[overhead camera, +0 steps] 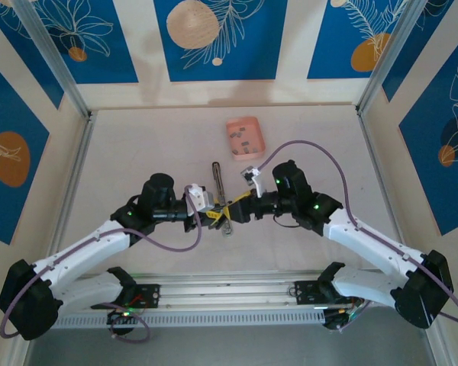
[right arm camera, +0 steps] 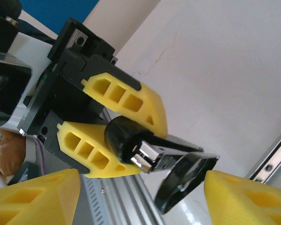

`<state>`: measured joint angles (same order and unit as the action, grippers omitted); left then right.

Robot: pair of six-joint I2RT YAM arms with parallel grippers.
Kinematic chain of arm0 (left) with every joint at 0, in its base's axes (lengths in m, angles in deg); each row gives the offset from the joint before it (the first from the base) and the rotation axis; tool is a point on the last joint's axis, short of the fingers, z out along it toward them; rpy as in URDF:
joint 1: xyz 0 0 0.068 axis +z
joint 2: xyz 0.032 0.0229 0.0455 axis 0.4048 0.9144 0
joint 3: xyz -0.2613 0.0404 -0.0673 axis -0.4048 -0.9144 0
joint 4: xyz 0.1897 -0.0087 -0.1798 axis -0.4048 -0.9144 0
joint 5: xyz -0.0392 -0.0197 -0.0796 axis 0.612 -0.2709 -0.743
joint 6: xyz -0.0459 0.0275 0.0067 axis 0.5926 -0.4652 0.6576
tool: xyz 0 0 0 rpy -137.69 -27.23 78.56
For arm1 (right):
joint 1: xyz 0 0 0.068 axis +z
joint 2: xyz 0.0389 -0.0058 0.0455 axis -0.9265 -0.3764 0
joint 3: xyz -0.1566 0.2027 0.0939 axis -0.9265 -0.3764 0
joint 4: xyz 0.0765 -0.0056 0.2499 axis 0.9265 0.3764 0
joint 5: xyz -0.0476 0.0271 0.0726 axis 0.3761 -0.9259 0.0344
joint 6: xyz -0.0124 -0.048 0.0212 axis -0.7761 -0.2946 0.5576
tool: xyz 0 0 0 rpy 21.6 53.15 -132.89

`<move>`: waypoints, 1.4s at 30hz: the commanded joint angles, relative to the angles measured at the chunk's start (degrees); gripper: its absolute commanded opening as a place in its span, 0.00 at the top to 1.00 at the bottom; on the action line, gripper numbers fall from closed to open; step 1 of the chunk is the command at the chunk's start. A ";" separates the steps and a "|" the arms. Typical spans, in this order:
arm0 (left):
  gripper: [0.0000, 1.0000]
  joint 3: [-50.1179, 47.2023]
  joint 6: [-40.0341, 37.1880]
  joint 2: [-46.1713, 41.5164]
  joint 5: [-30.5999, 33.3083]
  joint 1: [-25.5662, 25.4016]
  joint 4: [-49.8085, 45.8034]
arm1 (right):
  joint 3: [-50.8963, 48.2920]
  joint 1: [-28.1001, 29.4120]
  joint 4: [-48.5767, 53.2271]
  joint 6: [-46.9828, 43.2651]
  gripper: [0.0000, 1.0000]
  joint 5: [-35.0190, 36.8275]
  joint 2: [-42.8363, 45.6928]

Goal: Load the staples into the stapler

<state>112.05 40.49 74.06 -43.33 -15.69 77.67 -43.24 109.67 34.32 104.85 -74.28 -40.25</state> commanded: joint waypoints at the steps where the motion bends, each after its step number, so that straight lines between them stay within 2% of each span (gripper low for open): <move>1: 0.94 1.51 -1.18 -1.62 -0.52 -0.17 3.01 | 1.30 1.02 5.27 7.63 0.34 6.01 -0.21; 10: 0.95 1.14 -0.11 -1.62 -1.26 -0.21 4.87 | -0.09 0.68 5.05 9.98 0.55 7.05 -1.02; 17: 0.95 0.61 1.17 -1.88 -2.98 -0.18 7.61 | -3.25 -2.73 3.68 13.54 0.64 7.05 -2.70; 30: 0.96 2.63 3.38 -2.08 -6.33 -0.31 9.56 | -12.56 -12.48 -2.71 17.45 0.68 4.64 -6.24; 42: 0.95 8.37 7.91 -1.12 -7.08 -0.98 13.07 | -17.15 -13.30 -4.52 18.84 0.62 6.02 -6.73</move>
<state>114.87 45.78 74.13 -43.33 -15.45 79.18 -58.15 96.25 29.47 122.73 -69.89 -46.11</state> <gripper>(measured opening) 0.272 0.375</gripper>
